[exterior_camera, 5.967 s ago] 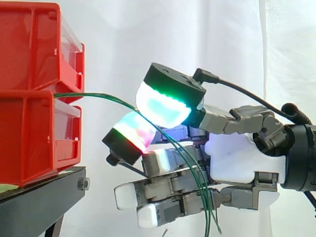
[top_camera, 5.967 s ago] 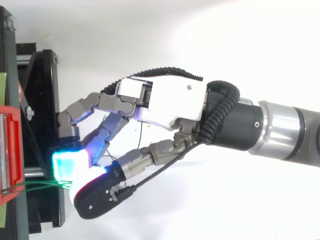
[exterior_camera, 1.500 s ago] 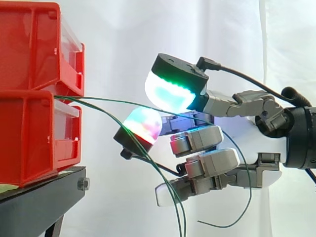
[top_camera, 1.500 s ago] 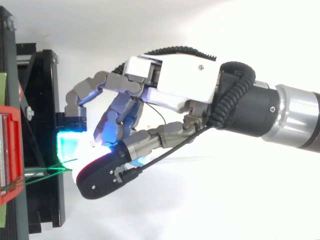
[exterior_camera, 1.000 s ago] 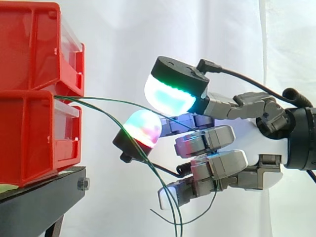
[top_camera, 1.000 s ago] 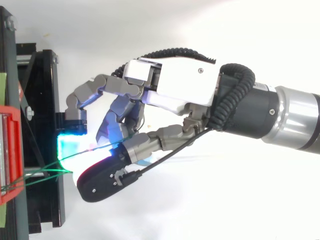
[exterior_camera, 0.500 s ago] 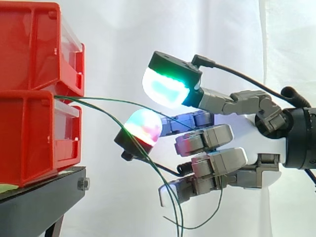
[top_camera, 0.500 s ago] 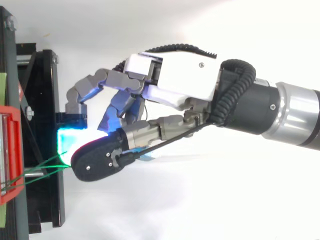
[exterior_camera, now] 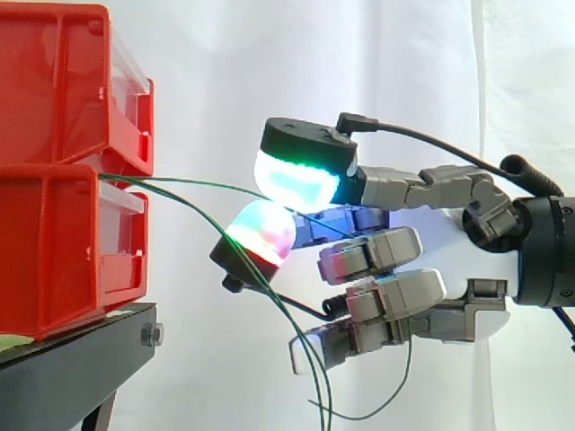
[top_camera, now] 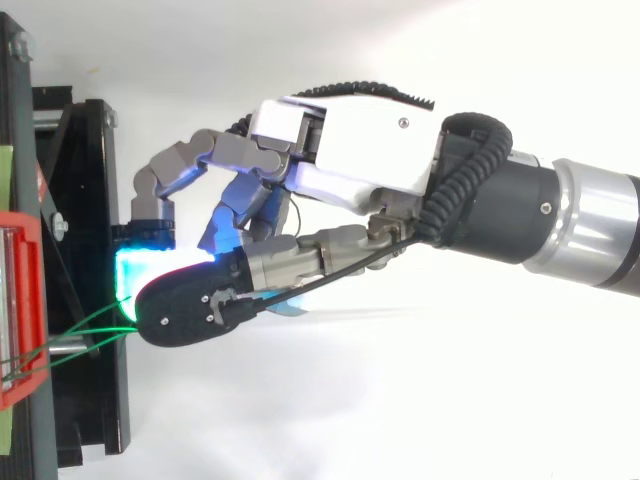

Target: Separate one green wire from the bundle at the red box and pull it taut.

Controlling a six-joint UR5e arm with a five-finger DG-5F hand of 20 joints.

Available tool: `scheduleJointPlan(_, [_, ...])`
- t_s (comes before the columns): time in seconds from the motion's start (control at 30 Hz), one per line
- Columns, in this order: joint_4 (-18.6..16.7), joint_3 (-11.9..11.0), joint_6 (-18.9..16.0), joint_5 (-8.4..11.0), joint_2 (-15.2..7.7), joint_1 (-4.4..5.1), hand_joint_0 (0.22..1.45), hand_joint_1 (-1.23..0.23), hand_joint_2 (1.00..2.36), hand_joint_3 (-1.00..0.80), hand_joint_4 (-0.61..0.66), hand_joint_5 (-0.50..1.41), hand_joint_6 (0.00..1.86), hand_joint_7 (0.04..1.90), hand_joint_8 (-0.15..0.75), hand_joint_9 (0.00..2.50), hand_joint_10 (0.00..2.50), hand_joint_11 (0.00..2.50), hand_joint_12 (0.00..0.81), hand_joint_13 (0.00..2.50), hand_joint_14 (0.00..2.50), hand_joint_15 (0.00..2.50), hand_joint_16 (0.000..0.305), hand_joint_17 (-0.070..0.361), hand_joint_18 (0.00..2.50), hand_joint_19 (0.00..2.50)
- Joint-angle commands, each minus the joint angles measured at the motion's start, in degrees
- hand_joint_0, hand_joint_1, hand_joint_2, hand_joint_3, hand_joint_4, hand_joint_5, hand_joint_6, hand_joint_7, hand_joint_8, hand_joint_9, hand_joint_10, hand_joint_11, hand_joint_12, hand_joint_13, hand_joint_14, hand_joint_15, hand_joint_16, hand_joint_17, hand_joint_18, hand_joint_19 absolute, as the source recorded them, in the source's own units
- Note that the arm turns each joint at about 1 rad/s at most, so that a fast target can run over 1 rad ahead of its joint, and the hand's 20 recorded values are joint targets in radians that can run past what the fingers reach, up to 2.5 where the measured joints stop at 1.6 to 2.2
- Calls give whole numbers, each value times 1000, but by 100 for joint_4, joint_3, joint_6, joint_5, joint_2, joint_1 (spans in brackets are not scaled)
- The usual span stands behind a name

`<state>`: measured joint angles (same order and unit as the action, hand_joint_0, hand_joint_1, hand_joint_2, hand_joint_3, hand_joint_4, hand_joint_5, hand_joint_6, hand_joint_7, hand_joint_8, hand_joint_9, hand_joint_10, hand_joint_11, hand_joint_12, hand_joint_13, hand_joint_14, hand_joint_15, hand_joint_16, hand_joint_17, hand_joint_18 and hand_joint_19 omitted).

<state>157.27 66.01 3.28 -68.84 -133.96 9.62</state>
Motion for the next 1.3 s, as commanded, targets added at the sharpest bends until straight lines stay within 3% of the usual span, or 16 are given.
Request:
scheduleJointPlan(0.0, [5, 0, -20, -7, 1, 5, 621, -681, 1022, -158, 65, -214, 926, 1031, 287, 1132, 842, 1586, 316, 1589, 2, 1497, 50, 111, 897, 486])
scheduleJointPlan(0.23, [32, 0, -56, 20, 1, 22, 618, -712, 1026, -61, -11, -187, 916, 1113, 288, 1170, 760, 1603, 350, 1496, 13, 1374, 49, 110, 891, 484])
scheduleJointPlan(0.3, [49, 0, -108, 20, 1, 31, 618, -720, 1025, -40, -35, -180, 914, 1134, 291, 1199, 577, 1633, 359, 1420, 17, 1260, 49, 111, 898, 468])
scheduleJointPlan(0.4, [128, 0, -337, 20, 1, 40, 618, -731, 1023, -12, -72, -171, 909, 1162, 306, 1263, 17, 1619, 385, 1236, 22, 986, 50, 112, 890, 438])
scheduleJointPlan(0.43, [225, 0, -451, 20, 1, 31, 617, -731, 1023, -10, -76, -170, 909, 1165, 307, 1265, 7, 1615, 385, 1231, 21, 973, 49, 111, 884, 438])
scheduleJointPlan(0.57, [542, 0, -574, -42, 80, 40, 618, -739, 1022, 0, -85, -164, 906, 1171, 317, 1127, 13, 1206, 364, 1003, 19, 641, 49, 110, 877, 406])
scheduleJointPlan(0.8, [1315, 0, -433, -156, 405, 5, 620, -747, 1020, 1, -89, -160, 902, 1184, 291, 942, 14, 680, 340, 764, 12, 321, 46, 104, 783, 320])
scheduleJointPlan(1.0, [1816, 0, -372, -262, 493, -4, 620, -748, 1019, -4, -86, -159, 901, 1182, 287, 909, 14, 613, 339, 730, 10, 310, 46, 104, 750, 319])
scheduleJointPlan(1.27, [1869, 0, -363, -218, 493, 13, 620, -748, 1019, -13, -82, -161, 898, 1191, 290, 904, 12, 641, 340, 720, 11, 325, 46, 104, 732, 334])
